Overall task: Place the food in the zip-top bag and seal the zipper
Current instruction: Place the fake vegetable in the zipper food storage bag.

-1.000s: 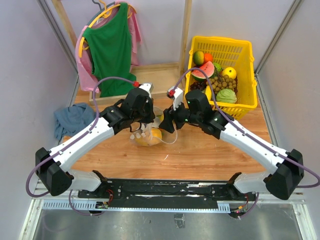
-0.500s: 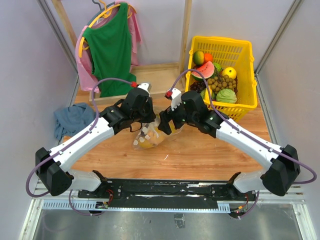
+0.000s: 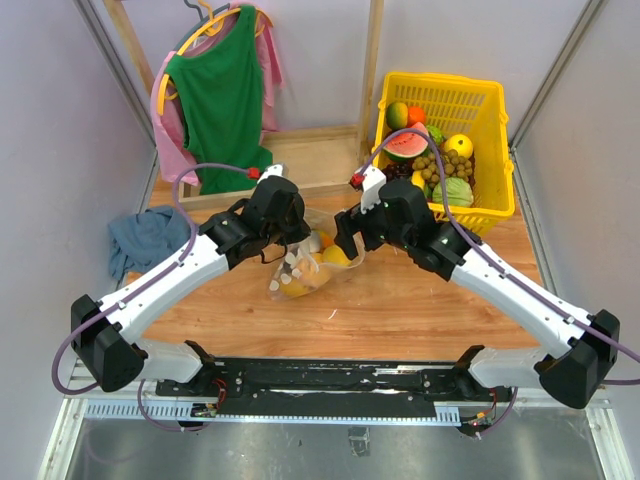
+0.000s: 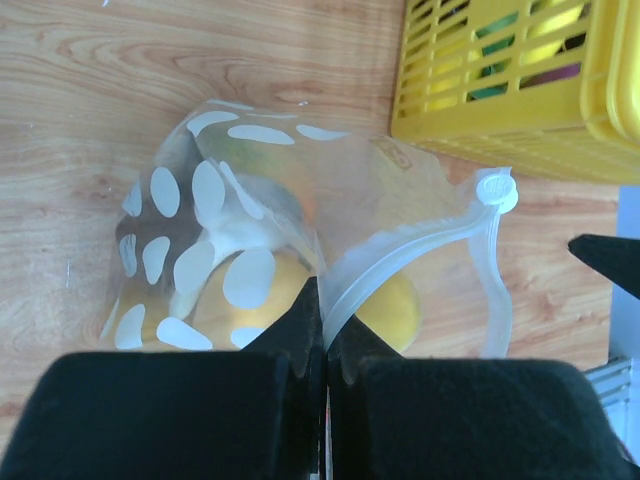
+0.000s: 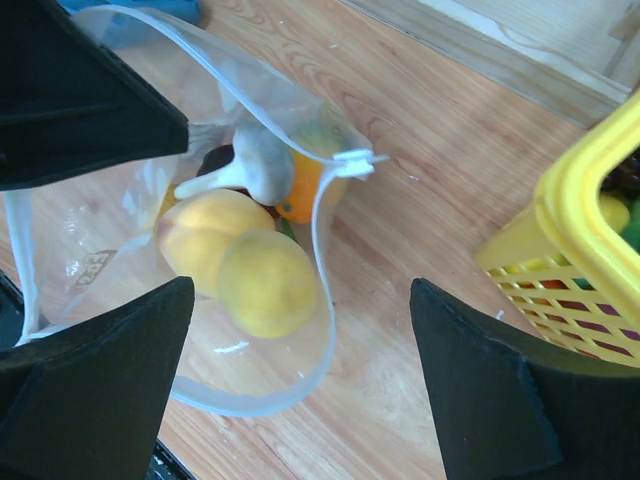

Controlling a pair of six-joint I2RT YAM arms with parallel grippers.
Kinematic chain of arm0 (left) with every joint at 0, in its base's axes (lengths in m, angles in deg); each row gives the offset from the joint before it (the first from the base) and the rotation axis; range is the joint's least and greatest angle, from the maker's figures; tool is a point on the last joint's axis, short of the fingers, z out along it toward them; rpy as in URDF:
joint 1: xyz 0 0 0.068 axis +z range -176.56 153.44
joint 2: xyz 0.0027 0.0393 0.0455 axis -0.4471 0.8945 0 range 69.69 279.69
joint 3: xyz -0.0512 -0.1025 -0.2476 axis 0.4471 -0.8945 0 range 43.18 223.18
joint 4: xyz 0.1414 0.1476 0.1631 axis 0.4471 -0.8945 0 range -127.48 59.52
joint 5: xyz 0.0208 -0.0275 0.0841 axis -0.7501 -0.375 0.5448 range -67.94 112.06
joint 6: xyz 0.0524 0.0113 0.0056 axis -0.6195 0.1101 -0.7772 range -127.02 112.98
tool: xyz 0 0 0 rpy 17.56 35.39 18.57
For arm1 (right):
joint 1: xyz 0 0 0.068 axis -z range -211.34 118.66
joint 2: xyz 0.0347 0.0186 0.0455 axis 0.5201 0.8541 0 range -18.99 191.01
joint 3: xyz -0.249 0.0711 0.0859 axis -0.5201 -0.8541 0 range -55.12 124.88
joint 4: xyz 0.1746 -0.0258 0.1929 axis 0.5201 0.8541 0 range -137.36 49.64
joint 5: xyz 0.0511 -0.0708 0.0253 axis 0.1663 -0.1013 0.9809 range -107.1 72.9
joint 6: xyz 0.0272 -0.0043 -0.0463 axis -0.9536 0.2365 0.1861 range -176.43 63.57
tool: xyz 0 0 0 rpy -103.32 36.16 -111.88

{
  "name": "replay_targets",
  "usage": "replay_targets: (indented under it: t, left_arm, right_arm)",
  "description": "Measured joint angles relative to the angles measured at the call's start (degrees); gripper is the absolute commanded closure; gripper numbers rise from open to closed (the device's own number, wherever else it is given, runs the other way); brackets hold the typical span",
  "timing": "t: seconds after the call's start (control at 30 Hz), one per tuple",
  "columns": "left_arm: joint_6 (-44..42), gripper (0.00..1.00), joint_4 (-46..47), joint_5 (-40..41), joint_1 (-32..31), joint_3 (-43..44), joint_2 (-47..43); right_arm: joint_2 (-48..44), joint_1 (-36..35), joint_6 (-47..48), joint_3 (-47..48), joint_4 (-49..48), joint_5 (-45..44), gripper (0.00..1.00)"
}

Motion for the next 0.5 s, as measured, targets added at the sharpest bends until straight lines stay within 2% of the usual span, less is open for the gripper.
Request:
replay_targets:
  t: [0.17,0.5]
  left_arm:
    - [4.11,1.00,-0.94,2.91,0.00,0.46,-0.04]
    - [9.01,1.00,-0.13,6.49,-0.94,0.63,-1.66]
  right_arm:
    - [0.61,2.08,0.66,3.48,4.11,-1.86,0.09]
    - [1.33,12.87,0.87,11.08,11.17,-3.26,0.07]
